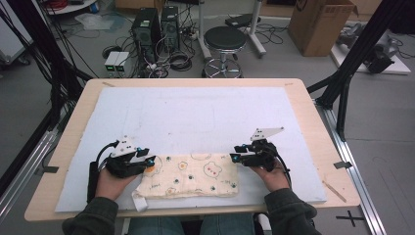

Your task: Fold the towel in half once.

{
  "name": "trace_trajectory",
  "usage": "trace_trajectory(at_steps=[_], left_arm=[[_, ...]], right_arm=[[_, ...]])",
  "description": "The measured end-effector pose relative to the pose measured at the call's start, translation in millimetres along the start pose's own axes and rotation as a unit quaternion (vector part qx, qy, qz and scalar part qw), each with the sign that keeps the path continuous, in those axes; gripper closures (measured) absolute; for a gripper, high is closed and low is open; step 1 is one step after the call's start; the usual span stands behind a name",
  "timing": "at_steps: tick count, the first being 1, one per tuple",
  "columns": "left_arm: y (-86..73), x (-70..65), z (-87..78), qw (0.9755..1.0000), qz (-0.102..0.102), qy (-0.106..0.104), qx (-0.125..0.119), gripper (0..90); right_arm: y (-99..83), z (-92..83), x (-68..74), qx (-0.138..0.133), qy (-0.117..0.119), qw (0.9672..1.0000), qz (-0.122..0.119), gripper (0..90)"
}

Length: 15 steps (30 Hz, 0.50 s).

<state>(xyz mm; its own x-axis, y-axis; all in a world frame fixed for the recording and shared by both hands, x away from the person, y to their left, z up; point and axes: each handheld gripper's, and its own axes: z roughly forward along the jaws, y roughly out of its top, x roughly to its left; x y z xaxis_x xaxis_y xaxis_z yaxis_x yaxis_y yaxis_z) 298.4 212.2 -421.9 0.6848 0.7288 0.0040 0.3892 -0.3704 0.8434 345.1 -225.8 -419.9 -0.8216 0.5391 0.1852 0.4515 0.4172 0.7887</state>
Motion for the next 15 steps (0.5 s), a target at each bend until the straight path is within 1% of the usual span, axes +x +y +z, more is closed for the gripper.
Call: trace_trajectory(at_steps=[1, 2, 3, 6, 11, 13, 15], left_arm=[[0.4, 0.3, -0.3, 1.0, -0.005, 0.002, -0.007, 56.3], [1.0, 1.2, -1.3, 1.0, -0.002, 0.004, -0.008, 54.6], [1.6, 1.7, -2.1, 0.9999, -0.001, 0.004, -0.01, 53.5], [3.0, 2.7, -3.9, 0.9999, -0.007, 0.006, -0.014, 50.6], [4.2, 5.4, -8.5, 0.9997, -0.012, 0.007, -0.022, 50.4], [4.5, 6.5, -9.4, 0.9996, -0.012, 0.007, -0.024, 50.0], [4.7, 7.4, -9.5, 0.9995, -0.016, 0.007, -0.027, 49.4]], right_arm=[[0.3, -0.4, 0.4, 0.003, -0.002, 1.0, -0.003, 55.5], [0.3, -0.7, 0.5, 0.002, -0.006, 1.0, -0.004, 54.4], [0.3, -1.2, 0.2, 0.002, -0.005, 1.0, -0.003, 53.8], [0.2, -3.2, -0.9, 0.0, -0.007, 1.0, -0.004, 51.4], [0.3, -5.2, -2.3, -0.005, -0.01, 0.9999, -0.006, 48.8], [1.6, -5.2, -1.1, -0.003, -0.015, 0.9998, -0.01, 47.3], [2.9, -5.5, 0.4, -0.004, -0.016, 0.9998, -0.013, 46.7]])
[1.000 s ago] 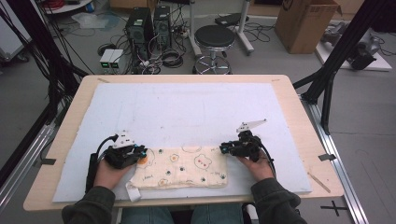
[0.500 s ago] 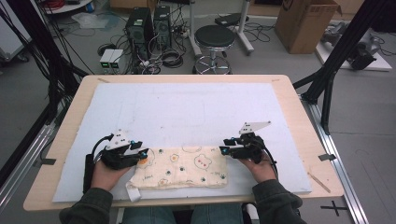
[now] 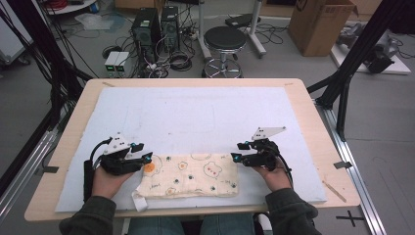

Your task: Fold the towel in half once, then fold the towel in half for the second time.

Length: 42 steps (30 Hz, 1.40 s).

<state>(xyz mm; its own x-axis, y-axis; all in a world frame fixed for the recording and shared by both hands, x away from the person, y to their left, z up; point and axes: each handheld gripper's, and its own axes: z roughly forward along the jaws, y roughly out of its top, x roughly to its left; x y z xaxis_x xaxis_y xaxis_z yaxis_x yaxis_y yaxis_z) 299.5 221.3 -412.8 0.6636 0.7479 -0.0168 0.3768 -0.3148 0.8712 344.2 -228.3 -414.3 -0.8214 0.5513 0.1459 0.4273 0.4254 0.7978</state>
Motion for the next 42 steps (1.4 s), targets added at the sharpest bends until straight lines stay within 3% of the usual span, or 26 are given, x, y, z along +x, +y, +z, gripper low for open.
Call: trace_trajectory(at_steps=[8, 13, 17, 25, 32, 38, 42], left_arm=[[-0.3, 1.6, 0.1, 1.0, 0.001, 0.004, 0.004, 49.3], [-0.7, 3.8, 3.7, 0.9999, -0.001, 0.009, 0.009, 49.7], [-1.5, 8.7, 8.9, 0.9999, -0.005, 0.001, 0.016, 55.0], [-5.3, 16.8, 20.9, 0.998, -0.037, -0.009, 0.051, 53.1], [-8.4, 18.0, 30.2, 0.9956, -0.035, -0.018, 0.085, 50.8], [-10.2, 16.1, 33.9, 0.9936, -0.034, -0.03, 0.104, 57.6], [-11.2, 14.6, 34.8, 0.9931, -0.025, -0.03, 0.11, 62.0]], right_arm=[[0.5, 4.3, 0.1, 0.008, -0.008, 0.9999, -0.01, 46.3], [1.1, 5.5, -2.2, 0.014, -0.009, 0.9999, 0.001, 49.4], [0.2, 9.0, -8.5, 0.024, -0.007, 0.9996, 0.014, 51.3], [-1.4, 19.1, -17.1, 0.044, -0.004, 0.9985, 0.034, 54.8], [-4.6, 25.1, -22.3, 0.059, 0.001, 0.9973, 0.043, 59.1], [-7.5, 25.0, -23.7, 0.067, 0.003, 0.9963, 0.054, 61.2], [-5.4, 28.6, -19.2, 0.07, 0.003, 0.9969, 0.034, 64.2]])
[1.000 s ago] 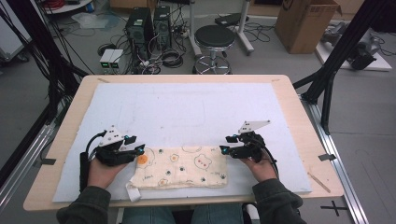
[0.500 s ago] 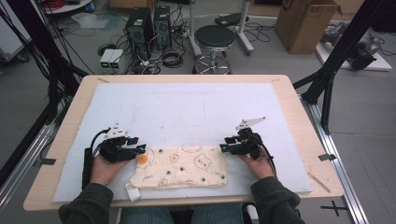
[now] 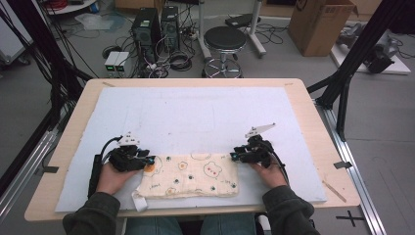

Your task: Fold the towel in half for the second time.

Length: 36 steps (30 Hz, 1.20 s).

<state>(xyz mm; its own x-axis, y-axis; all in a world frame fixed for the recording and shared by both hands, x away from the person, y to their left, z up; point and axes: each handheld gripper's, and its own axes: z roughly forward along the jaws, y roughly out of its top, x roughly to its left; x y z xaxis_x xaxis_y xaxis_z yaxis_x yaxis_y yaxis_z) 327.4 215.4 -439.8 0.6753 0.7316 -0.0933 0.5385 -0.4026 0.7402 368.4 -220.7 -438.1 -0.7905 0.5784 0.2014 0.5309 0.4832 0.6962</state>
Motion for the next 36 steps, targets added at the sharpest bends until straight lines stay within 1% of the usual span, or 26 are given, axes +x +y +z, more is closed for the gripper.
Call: trace_trajectory(at_steps=[2, 5, 7, 8, 9, 10, 11, 12, 16, 18, 19, 20, 21, 24, 27, 29, 30, 31, 32, 33, 34, 36], left_arm=[[-0.5, 0.3, -0.2, 1.0, -0.001, 0.002, -0.002, 63.2], [-0.7, -0.8, -0.2, 1.0, 0.002, 0.002, -0.002, 65.5], [-1.1, -2.2, 0.0, 1.0, 0.007, -0.001, -0.003, 69.9], [-1.4, -3.1, 0.1, 1.0, 0.006, -0.005, -0.004, 73.0], [-1.4, -3.2, -0.2, 0.9999, 0.011, -0.009, -0.002, 76.8], [-1.4, -4.0, -0.1, 0.9999, 0.012, -0.009, -0.003, 78.4], [-1.4, -4.8, 0.0, 0.9998, 0.014, -0.01, -0.003, 80.6], [-1.3, -5.1, -0.2, 0.9998, 0.017, -0.01, -0.002, 81.3], [-1.1, -6.0, -1.9, 0.9998, 0.019, -0.005, -0.003, 83.3], [-0.7, -5.6, -3.8, 0.9998, 0.014, -0.007, -0.012, 83.5], [-0.2, -4.3, -5.4, 0.9997, 0.002, -0.016, -0.021, 83.5], [0.8, -3.4, -7.5, 0.9991, -0.009, -0.022, -0.034, 83.5], [2.1, -3.3, -9.3, 0.9988, -0.011, -0.021, -0.043, 83.5], [5.8, -2.5, -10.5, 0.9991, -0.005, -0.01, -0.041, 83.7], [10.8, 0.5, -9.9, 0.9991, -0.007, -0.001, -0.042, 83.8], [15.1, 2.2, -9.2, 0.9988, -0.005, 0.006, -0.048, 83.9], [17.5, 3.5, -8.7, 0.9987, -0.006, 0.01, -0.049, 83.9], [20.8, 4.9, -8.2, 0.9989, -0.001, 0.014, -0.044, 83.9], [24.3, 6.0, -7.9, 0.9989, 0.001, 0.018, -0.044, 83.9], [27.6, 7.1, -7.6, 0.9984, 0.001, 0.022, -0.052, 83.9], [31.2, 9.0, -7.7, 0.9982, 0.002, 0.024, -0.055, 83.9], [39.1, 13.4, -6.7, 0.9979, 0.007, 0.032, -0.055, 83.9]], right_arm=[[0.3, 2.6, 0.7, 0.007, -0.001, 1.0, -0.002, 65.8], [1.5, 3.3, 1.3, 0.01, -0.001, 0.9999, -0.004, 71.3], [2.6, 4.4, 2.9, 0.014, -0.005, 0.9998, -0.01, 73.9], [3.2, 4.6, 3.5, 0.016, -0.006, 0.9998, -0.011, 76.2], [3.5, 5.1, 3.9, 0.017, -0.005, 0.9998, -0.01, 77.7], [3.8, 5.1, 4.3, 0.019, -0.005, 0.9997, -0.011, 80.2], [4.2, 5.6, 4.2, 0.02, 0.001, 0.9997, -0.011, 83.0], [4.7, 5.9, 4.7, 0.022, 0.002, 0.9997, -0.011, 84.1], [6.7, 6.3, 2.6, 0.027, 0.011, 0.9995, -0.009, 85.7], [8.6, 5.1, 1.4, 0.028, 0.019, 0.9994, -0.006, 85.9], [10.0, 4.4, 1.5, 0.03, 0.021, 0.9993, -0.003, 85.9], [11.4, 3.9, 0.7, 0.028, 0.023, 0.9993, -0.006, 85.9], [12.6, 3.2, -0.1, 0.027, 0.028, 0.9992, -0.002, 85.9], [15.8, 3.1, -4.2, 0.025, 0.03, 0.9992, 0.002, 86.0], [22.1, 2.5, -6.4, 0.028, 0.029, 0.9992, 0.001, 86.0], [28.6, 1.3, -7.8, 0.029, 0.023, 0.9993, -0.007, 86.0], [32.3, 0.0, -8.5, 0.031, 0.02, 0.9993, -0.007, 86.0], [36.4, -1.2, -10.1, 0.034, 0.017, 0.9993, -0.008, 86.0], [40.7, -2.1, -12.5, 0.032, 0.013, 0.9994, -0.01, 86.0], [44.6, -3.1, -15.4, 0.031, 0.01, 0.9994, -0.01, 86.0], [48.7, -3.9, -18.4, 0.029, 0.011, 0.9995, -0.003, 86.0], [57.4, -5.0, -24.9, 0.027, 0.006, 0.9996, -0.002, 86.0]])
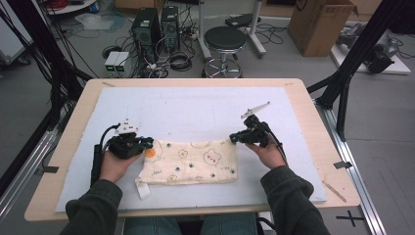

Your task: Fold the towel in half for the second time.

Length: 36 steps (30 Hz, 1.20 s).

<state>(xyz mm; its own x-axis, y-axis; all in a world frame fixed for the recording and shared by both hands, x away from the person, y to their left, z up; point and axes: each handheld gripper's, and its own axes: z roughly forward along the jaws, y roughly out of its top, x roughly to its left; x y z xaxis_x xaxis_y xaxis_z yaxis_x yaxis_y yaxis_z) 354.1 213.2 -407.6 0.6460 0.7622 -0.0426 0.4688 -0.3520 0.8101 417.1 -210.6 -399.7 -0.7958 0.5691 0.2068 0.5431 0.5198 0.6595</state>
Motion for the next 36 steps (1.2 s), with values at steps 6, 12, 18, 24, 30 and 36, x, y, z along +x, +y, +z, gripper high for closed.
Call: trace_trajectory(at_steps=[6, 12, 18, 24, 30, 36], left_arm=[[15.3, 17.5, 8.8, 0.9994, -0.006, 0.024, -0.024, 83.8], [11.4, 25.0, 26.4, 0.9994, -0.01, 0.032, 0.002, 83.7], [10.4, 27.2, 28.1, 0.9994, -0.013, 0.032, -0.007, 83.6], [10.8, 25.9, 23.7, 0.9996, -0.013, 0.02, -0.015, 83.2], [9.9, 22.8, 19.5, 0.9997, -0.004, 0.015, -0.018, 83.1], [3.0, 19.3, 13.7, 0.9998, 0.002, 0.012, -0.015, 83.1]], right_arm=[[24.5, -0.7, -20.2, -0.016, -0.017, 0.9994, 0.026, 86.0], [23.3, 20.3, -32.9, 0.008, -0.03, 0.9984, 0.047, 86.0], [24.0, 26.3, -33.0, 0.006, -0.033, 0.9985, 0.043, 86.0], [24.4, 17.8, -30.1, -0.015, -0.025, 0.9986, 0.044, 85.9], [24.4, 14.0, -24.9, -0.022, -0.022, 0.9987, 0.039, 85.9], [15.8, 13.8, -23.4, -0.036, -0.005, 0.9982, 0.047, 85.9]])
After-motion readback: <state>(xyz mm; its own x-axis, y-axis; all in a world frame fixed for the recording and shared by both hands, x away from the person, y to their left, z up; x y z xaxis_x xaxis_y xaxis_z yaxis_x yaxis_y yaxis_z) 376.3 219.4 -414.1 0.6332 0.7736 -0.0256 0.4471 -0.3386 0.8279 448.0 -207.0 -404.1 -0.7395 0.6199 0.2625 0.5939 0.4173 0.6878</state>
